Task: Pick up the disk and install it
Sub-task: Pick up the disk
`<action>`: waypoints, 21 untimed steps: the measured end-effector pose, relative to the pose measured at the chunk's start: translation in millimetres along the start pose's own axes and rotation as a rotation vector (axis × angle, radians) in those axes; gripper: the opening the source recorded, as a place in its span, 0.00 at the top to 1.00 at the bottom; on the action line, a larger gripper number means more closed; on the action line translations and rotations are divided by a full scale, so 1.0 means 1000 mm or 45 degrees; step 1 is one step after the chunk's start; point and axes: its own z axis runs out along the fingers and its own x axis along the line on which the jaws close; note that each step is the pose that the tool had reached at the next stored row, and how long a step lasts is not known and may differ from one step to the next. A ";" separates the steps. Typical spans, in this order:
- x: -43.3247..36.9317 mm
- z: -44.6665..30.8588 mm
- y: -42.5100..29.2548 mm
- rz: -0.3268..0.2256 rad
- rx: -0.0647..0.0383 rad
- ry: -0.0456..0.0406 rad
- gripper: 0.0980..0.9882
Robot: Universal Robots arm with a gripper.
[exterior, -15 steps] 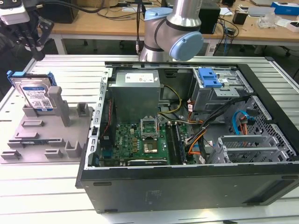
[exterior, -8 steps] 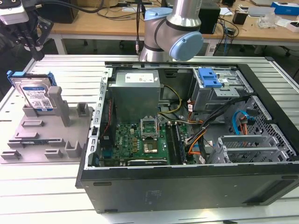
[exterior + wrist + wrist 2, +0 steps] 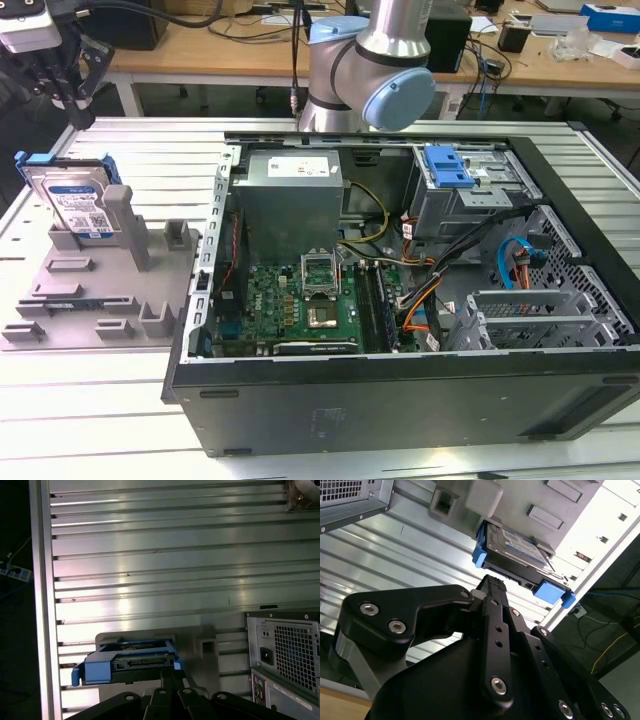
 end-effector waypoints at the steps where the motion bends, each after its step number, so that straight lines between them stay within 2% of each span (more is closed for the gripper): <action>1: 0.0000 0.0001 0.0000 -0.016 0.000 0.004 0.99; 3: 0.0000 0.0001 0.0000 -0.099 -0.001 0.015 0.99; 7: 0.0000 0.0003 0.0000 -0.198 -0.003 0.025 0.99; 12: 0.0000 0.0008 0.0000 -0.345 -0.005 0.042 0.98; 13: 0.0000 0.0009 0.0000 -0.399 -0.006 0.049 0.85; 14: 0.0000 0.0011 0.0000 -0.450 -0.006 0.055 0.78; 15: 0.0000 0.0012 0.0000 -0.486 -0.007 0.060 0.64; 17: 0.0000 0.0014 0.0000 -0.542 -0.008 0.067 0.64; 18: 0.0000 0.0016 0.0000 -0.582 -0.009 0.072 0.57; 21: 0.0000 0.0016 -0.0001 -0.624 -0.009 0.078 0.57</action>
